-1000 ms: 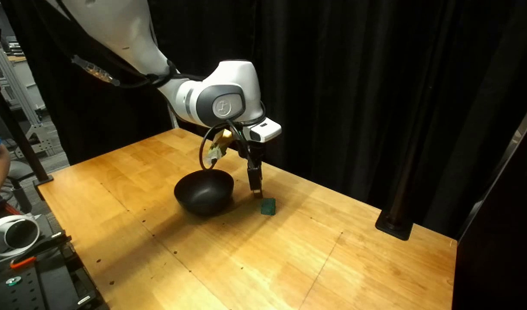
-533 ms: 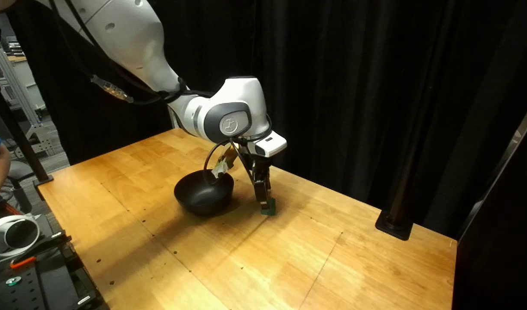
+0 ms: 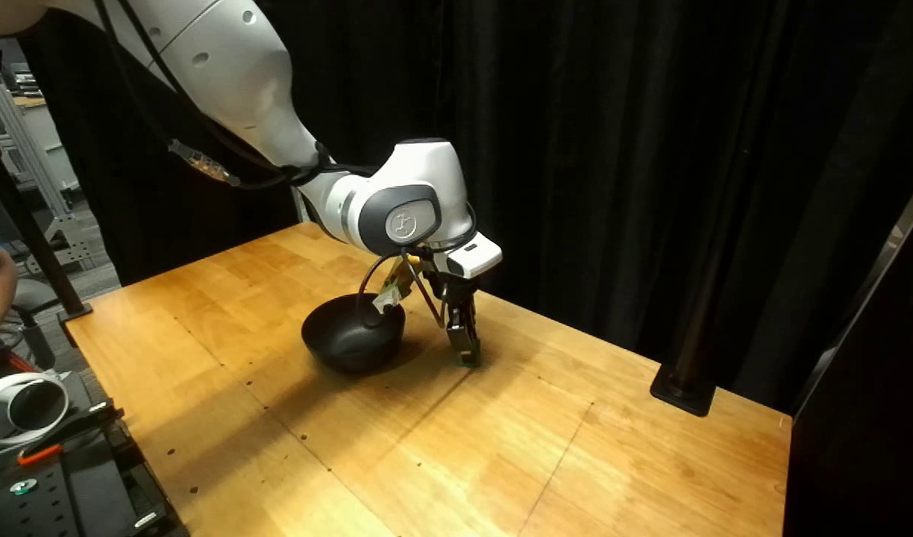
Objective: Pick up the green object from the table and put it in the bowl
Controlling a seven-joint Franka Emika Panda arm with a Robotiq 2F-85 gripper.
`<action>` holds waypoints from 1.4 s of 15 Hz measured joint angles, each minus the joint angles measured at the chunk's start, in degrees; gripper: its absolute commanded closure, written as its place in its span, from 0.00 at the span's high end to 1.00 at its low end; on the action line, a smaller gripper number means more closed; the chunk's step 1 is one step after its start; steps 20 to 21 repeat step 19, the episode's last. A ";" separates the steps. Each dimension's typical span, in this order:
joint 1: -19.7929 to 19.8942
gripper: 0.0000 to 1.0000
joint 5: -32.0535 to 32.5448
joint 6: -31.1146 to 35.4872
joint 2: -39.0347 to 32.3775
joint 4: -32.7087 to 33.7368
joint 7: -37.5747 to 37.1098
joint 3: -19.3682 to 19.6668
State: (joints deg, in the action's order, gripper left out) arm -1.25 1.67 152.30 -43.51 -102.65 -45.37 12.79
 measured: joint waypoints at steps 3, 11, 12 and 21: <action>-0.03 0.21 -1.03 -0.14 0.52 0.52 -0.14 0.07; 1.64 0.21 -8.83 -22.42 15.26 -2.03 9.06 -6.46; 1.85 0.40 -10.05 -25.70 16.77 -2.93 10.70 -7.20; 2.81 1.00 -12.93 -41.54 21.49 -8.37 19.83 -8.21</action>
